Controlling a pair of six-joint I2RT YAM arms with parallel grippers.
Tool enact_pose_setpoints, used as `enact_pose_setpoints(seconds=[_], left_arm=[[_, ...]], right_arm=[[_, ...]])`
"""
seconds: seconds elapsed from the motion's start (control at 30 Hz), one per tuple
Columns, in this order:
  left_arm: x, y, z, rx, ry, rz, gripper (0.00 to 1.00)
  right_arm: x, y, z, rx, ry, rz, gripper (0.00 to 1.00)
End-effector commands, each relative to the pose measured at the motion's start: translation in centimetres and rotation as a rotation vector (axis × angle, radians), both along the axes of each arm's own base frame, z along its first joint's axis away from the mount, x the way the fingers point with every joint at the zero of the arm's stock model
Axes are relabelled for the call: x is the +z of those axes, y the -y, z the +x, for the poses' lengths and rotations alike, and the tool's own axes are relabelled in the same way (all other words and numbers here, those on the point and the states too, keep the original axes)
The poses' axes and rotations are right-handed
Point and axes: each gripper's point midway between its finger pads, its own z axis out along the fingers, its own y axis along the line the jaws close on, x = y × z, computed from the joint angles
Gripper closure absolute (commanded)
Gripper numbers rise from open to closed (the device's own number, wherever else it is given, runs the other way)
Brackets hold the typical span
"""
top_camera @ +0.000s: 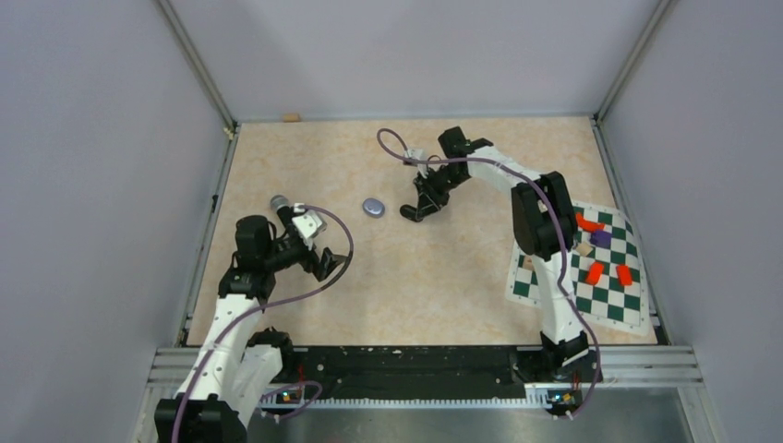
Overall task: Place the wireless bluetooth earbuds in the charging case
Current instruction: Place the charging case at the center of the board.
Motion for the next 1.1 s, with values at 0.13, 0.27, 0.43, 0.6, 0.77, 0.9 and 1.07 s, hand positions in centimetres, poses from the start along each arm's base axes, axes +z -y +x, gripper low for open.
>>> enact_pose_setpoints(seconds=[0.13, 0.27, 0.43, 0.6, 0.77, 0.9, 1.07], left_arm=[[0.8, 0.2, 0.0, -0.039, 0.030, -0.002, 0.01], [0.9, 0.3, 0.0, -0.042, 0.031, -0.005, 0.01], [0.9, 0.2, -0.1, -0.045, 0.033, -0.003, 0.01], [0.4, 0.3, -0.3, -0.062, 0.022, 0.002, 0.01], [0.5, 0.4, -0.3, -0.066, 0.030, 0.002, 0.01], [0.5, 0.4, -0.3, -0.065, 0.029, 0.000, 0.01], [0.7, 0.4, -0.4, -0.068, 0.033, -0.001, 0.01]], right_arm=[[0.5, -0.5, -0.5, 0.033, -0.071, 0.048, 1.00], [0.0, -0.2, -0.2, 0.016, -0.066, 0.019, 0.97], [-1.2, 0.4, 1.2, -0.045, -0.044, -0.046, 0.93], [-1.9, 0.7, 1.9, -0.065, -0.023, -0.072, 0.91], [-2.4, 1.3, 2.8, -0.097, 0.018, -0.116, 0.88], [-2.6, 1.9, 3.4, -0.118, 0.065, -0.145, 0.82], [-2.9, 2.4, 3.7, -0.143, 0.086, -0.175, 0.74]])
